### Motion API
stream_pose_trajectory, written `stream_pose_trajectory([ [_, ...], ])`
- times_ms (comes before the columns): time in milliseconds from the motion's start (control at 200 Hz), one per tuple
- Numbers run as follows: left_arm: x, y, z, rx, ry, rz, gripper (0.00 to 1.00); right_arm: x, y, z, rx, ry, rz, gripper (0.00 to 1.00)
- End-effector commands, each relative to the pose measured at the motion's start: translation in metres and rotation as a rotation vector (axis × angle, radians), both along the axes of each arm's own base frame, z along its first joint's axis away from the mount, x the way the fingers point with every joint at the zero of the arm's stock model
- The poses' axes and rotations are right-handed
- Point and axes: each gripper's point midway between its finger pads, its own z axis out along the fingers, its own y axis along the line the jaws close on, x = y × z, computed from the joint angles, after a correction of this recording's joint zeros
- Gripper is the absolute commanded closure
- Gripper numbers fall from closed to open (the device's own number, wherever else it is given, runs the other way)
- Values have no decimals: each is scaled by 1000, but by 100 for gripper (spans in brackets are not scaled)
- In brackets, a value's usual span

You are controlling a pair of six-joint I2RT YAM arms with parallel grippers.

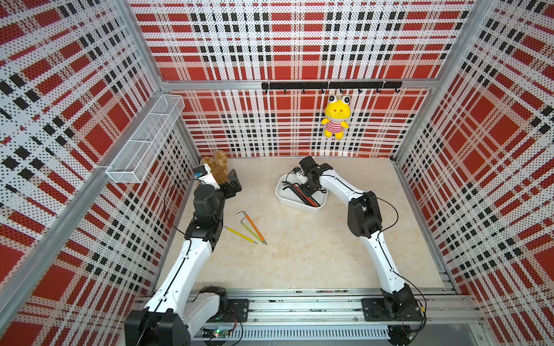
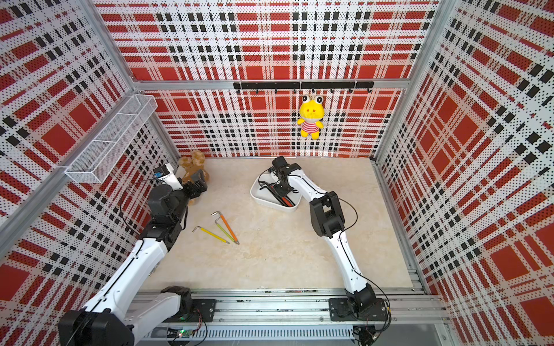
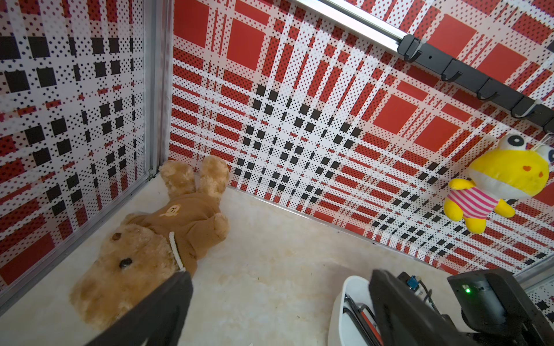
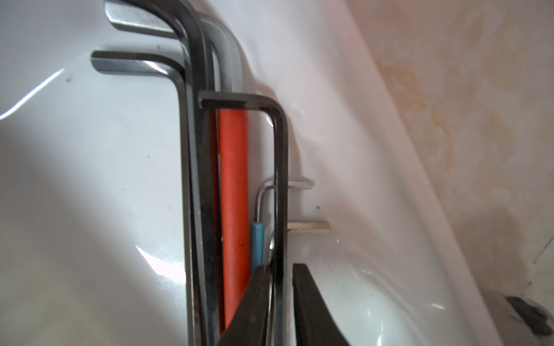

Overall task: Put the hex key on the desktop into the storage box
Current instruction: Place the Allen key in the storage box.

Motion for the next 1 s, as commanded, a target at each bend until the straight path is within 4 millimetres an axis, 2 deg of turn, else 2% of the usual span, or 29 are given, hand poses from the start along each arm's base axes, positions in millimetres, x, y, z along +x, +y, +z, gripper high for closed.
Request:
stream_pose_trajectory([
  [0,2,1,9,-3,-21,-1,1,5,-4,6,1,-21,-17,66],
  [175,3,2,9,-2,-19,0,1,5,-3,31,16,-62,-20,49],
  [406,2,5,11,-7,-25,7,1,-18,15,76,20,-134,22,45],
  [541,1,10,8,-8,-22,33,1,-38,38,108,91,-174,51,44],
  [657,-3,20,8,-5,-26,77,1,-63,72,125,155,-183,99,44],
  [792,-6,25,11,-31,-36,99,1,-105,125,121,213,-141,191,44],
  [887,-8,25,12,-30,-38,102,1,-130,157,105,234,-94,233,44],
  [997,-10,26,14,-29,-43,109,1,-148,182,85,255,-35,237,44],
])
